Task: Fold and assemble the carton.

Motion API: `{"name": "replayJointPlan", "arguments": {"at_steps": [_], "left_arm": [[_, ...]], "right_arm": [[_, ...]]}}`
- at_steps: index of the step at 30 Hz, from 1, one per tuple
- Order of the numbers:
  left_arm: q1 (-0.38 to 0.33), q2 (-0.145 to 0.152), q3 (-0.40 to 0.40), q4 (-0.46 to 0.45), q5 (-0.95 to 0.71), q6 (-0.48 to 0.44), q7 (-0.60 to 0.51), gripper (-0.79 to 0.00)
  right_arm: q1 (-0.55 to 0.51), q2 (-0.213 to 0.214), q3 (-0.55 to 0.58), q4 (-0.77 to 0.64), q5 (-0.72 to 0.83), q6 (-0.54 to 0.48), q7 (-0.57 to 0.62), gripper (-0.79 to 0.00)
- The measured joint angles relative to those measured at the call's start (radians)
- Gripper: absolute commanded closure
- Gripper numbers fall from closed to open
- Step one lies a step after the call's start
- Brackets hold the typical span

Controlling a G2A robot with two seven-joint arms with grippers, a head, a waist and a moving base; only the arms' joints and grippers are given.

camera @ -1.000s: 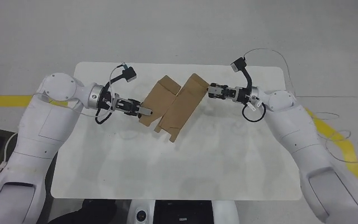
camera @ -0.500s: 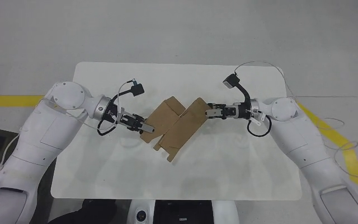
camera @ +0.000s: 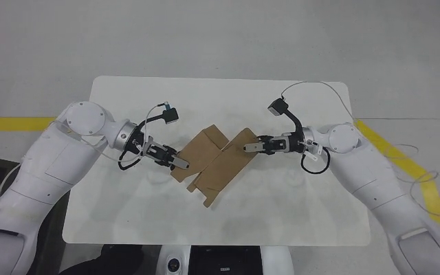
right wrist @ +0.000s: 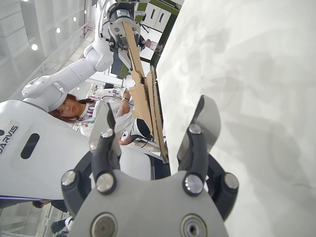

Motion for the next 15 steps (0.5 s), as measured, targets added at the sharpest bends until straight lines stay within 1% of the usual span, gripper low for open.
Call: {"name": "replayJointPlan", "arguments": {"at_steps": [4, 9, 11, 14, 15], "left_arm": [[-0.015, 0.006, 0.024, 0.011, -0.024, 0.0, 0.0, 0.0], [-0.033, 0.011, 0.05, 0.024, -0.046, 0.0, 0.0, 0.0], [-0.039, 0.012, 0.057, 0.029, -0.053, 0.0, 0.0, 0.0], [-0.045, 0.014, 0.066, 0.04, -0.076, 0.0, 0.0, 0.0], [-0.048, 0.014, 0.068, 0.042, -0.08, 0.0, 0.0, 0.0]], "right_arm": [[0.013, 0.004, -0.034, -0.005, 0.014, -0.01, -0.01, -0.317], [0.033, 0.009, -0.073, -0.004, 0.034, -0.014, -0.014, -0.234], [0.041, 0.012, -0.087, -0.004, 0.043, -0.015, -0.015, -0.215], [0.051, 0.016, -0.106, -0.01, 0.052, -0.018, -0.018, -0.148], [0.054, 0.017, -0.112, -0.011, 0.054, -0.021, -0.021, -0.105]]}}
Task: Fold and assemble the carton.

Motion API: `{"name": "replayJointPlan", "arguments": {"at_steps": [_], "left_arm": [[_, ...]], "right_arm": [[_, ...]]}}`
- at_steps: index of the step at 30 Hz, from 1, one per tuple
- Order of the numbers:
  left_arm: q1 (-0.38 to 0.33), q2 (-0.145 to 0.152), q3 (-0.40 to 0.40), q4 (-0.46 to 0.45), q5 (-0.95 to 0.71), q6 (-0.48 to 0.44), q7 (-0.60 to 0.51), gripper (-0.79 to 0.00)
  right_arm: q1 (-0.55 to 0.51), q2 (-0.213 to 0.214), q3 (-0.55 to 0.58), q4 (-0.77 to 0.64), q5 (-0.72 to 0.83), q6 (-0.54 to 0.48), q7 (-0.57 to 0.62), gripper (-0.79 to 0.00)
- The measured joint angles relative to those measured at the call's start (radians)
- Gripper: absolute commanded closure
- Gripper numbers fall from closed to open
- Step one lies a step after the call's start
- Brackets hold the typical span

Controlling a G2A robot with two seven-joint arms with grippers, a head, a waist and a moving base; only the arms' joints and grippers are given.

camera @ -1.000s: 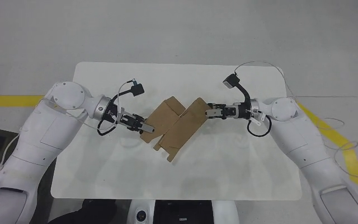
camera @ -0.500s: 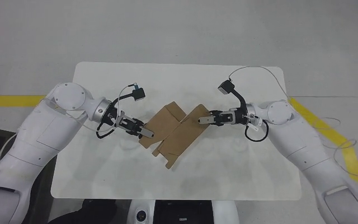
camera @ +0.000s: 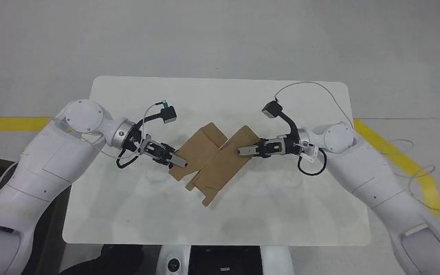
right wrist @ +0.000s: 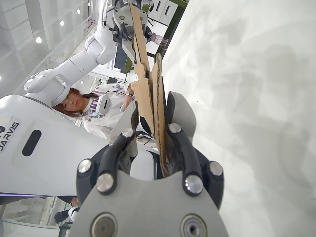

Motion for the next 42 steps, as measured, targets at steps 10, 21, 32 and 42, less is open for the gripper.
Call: {"name": "replayJointPlan", "arguments": {"at_steps": [10, 21, 32, 42], "left_arm": [[-0.015, 0.004, 0.021, 0.019, -0.028, 0.0, 0.0, -0.225], [-0.033, -0.008, -0.007, 0.118, -0.145, -0.005, 0.005, -0.785], [-0.014, -0.044, -0.048, 0.224, -0.265, -0.024, 0.118, -0.785], [0.011, -0.066, -0.074, 0.2, -0.275, 0.013, 0.204, -0.785]], "right_arm": [[0.029, 0.011, -0.062, -0.01, 0.029, -0.031, -0.031, 0.0], [0.064, 0.023, -0.098, 0.031, 0.064, -0.094, -0.094, 0.0], [0.059, -0.003, -0.095, 0.108, 0.107, -0.169, -0.169, 0.0], [0.056, -0.05, -0.092, 0.188, 0.107, -0.199, -0.202, 0.0]]}}
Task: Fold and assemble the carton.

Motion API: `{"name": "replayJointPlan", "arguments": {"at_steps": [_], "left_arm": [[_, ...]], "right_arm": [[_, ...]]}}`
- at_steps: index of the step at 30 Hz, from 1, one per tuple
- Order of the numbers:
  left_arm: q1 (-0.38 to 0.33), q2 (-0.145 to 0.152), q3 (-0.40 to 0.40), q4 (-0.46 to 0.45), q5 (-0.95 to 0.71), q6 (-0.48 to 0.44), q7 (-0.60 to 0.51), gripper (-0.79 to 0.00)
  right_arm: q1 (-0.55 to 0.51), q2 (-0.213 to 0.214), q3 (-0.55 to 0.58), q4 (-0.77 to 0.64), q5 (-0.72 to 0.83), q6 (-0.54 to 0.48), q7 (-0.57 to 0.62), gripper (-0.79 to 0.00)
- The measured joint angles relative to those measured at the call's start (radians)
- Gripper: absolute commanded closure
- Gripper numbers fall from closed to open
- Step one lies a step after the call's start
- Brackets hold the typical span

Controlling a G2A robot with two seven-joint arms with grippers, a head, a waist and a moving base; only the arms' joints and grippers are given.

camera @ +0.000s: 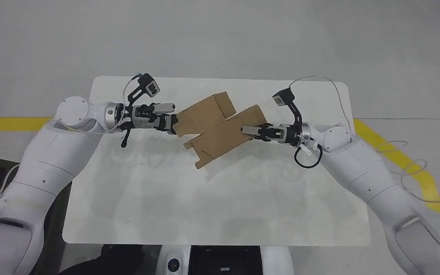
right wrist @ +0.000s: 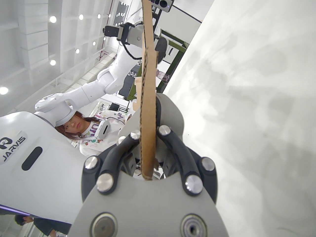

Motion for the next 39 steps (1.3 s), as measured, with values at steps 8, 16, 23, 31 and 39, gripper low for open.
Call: {"name": "replayJointPlan", "arguments": {"at_steps": [8, 16, 23, 31, 39], "left_arm": [[0.016, -0.005, -0.035, -0.004, 0.014, 0.02, -0.017, -0.785], [0.025, -0.009, -0.078, -0.018, -0.002, 0.042, -0.045, -0.785], [0.037, -0.012, -0.111, -0.044, 0.011, 0.047, -0.044, -0.785], [0.043, -0.029, -0.113, -0.034, 0.043, 0.039, 0.007, -0.785], [0.047, -0.045, -0.12, -0.003, 0.066, 0.035, 0.047, -0.785]], "right_arm": [[0.006, -0.039, 0.008, 0.077, -0.029, 0.002, -0.03, 0.0], [0.017, -0.071, 0.015, 0.123, -0.069, 0.012, -0.034, 0.0], [0.022, -0.093, 0.027, 0.13, -0.098, 0.014, -0.026, 0.0], [0.011, -0.108, 0.051, 0.118, -0.099, 0.007, -0.006, 0.0], [0.005, -0.118, 0.078, 0.112, -0.111, 0.01, 0.012, 0.0]]}}
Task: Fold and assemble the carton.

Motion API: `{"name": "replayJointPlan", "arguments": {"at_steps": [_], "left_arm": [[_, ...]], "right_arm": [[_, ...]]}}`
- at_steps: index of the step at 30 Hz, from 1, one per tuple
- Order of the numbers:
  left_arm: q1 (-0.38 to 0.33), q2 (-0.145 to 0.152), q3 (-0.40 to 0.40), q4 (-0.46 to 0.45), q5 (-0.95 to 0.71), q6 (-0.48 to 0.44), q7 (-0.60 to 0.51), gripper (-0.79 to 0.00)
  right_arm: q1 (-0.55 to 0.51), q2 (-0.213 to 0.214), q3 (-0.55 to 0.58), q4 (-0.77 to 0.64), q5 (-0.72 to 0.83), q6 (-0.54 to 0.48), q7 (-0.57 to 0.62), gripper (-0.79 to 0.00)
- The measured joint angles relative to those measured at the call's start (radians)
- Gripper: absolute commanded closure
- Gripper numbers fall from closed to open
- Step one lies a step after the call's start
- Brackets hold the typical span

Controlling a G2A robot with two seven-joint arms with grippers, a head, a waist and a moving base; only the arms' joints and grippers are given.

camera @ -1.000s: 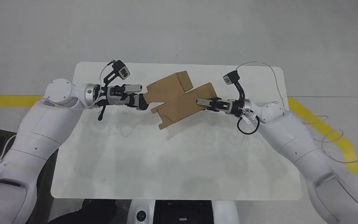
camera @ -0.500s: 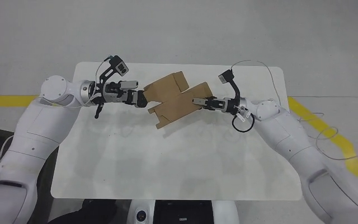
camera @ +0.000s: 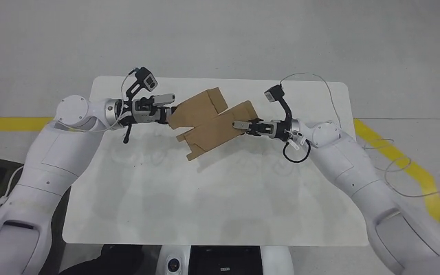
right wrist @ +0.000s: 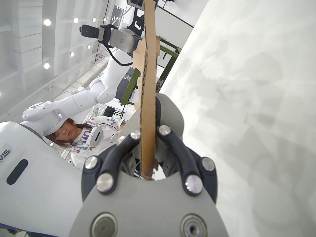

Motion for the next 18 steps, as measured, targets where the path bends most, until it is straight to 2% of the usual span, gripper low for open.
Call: {"name": "replayJointPlan", "arguments": {"at_steps": [9, 11, 13, 16, 18], "left_arm": [[0.003, -0.015, -0.006, 0.026, 0.024, 0.02, 0.02, -0.785], [0.005, -0.018, -0.009, 0.029, 0.032, 0.02, 0.021, -0.643], [0.005, -0.019, -0.013, 0.031, 0.044, 0.021, 0.024, -0.551], [0.008, -0.021, -0.017, 0.035, 0.066, 0.022, 0.027, -0.462], [0.01, -0.022, -0.019, 0.038, 0.091, 0.019, 0.029, -0.443]], "right_arm": [[-0.01, -0.009, 0.026, 0.003, -0.021, 0.005, 0.005, 0.0], [-0.013, -0.011, 0.033, 0.004, -0.025, 0.006, 0.005, 0.0], [-0.015, -0.012, 0.039, 0.005, -0.03, 0.007, 0.007, 0.0], [-0.019, -0.014, 0.048, 0.007, -0.039, 0.008, 0.008, 0.0], [-0.021, -0.015, 0.054, 0.011, -0.045, 0.01, 0.009, 0.0]]}}
